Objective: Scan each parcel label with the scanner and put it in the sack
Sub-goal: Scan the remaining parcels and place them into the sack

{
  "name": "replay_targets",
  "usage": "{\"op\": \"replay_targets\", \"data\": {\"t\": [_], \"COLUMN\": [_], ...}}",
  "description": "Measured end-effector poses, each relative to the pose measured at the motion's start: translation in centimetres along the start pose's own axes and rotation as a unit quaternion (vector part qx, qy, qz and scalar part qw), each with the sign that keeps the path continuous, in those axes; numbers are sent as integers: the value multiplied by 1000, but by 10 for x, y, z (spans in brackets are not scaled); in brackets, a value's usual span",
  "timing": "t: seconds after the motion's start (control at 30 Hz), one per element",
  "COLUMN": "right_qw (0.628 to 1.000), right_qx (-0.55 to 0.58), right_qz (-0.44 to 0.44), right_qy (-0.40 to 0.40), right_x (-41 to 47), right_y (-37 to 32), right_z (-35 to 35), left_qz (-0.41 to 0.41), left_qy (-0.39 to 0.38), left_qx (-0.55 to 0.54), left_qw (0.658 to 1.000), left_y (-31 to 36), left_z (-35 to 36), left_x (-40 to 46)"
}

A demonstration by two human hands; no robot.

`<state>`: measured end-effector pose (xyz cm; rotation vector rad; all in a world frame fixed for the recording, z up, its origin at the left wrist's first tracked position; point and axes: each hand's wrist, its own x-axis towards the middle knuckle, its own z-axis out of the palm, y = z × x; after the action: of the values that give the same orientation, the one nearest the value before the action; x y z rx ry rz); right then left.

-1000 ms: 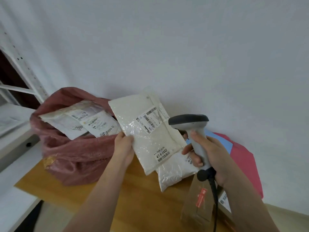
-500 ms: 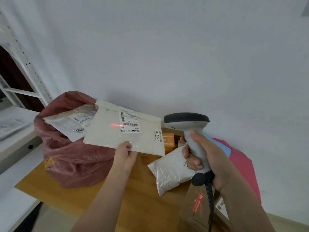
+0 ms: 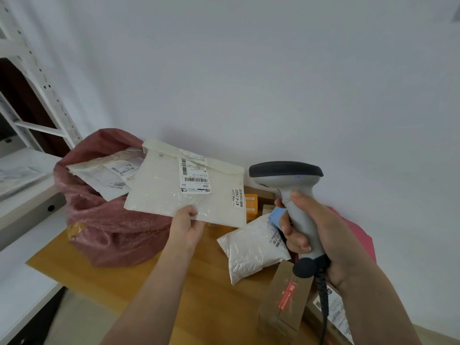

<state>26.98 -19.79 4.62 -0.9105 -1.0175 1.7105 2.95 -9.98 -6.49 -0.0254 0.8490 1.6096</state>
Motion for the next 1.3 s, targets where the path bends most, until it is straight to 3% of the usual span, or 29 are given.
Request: {"op": "replay_targets", "data": {"t": [0.3,0.53,0.7,0.87,1.03,1.13,1.3], "right_qw": [1000,1000,1000,999,999,998,997], "right_qx": [-2,-4,-20,-40,-44,-44,-55], "right_qz": [-12,-13,10,17,32,33,36], "right_qy": [8,9,-4,-1,6,9,27], "right_x": [21,70,104,129,144,149,153], "right_y": [11,29,48,60,69,73,75], "right_z": [23,61,97,122,138,143,141], "left_qz": [17,230,305,334,277,235,262], "left_qy": [27,153,210,260,199,233,165], "left_qx": [-45,-69,-44,24,172,301,399], "left_qw": [998,959,928,906,924,894,863], "left_y": [35,119,165,193,201,203,186], "left_z": [-12,-5,-22,-43,-56,-55,-40], "left_x": [17,61,93,119,137,144,136]}}
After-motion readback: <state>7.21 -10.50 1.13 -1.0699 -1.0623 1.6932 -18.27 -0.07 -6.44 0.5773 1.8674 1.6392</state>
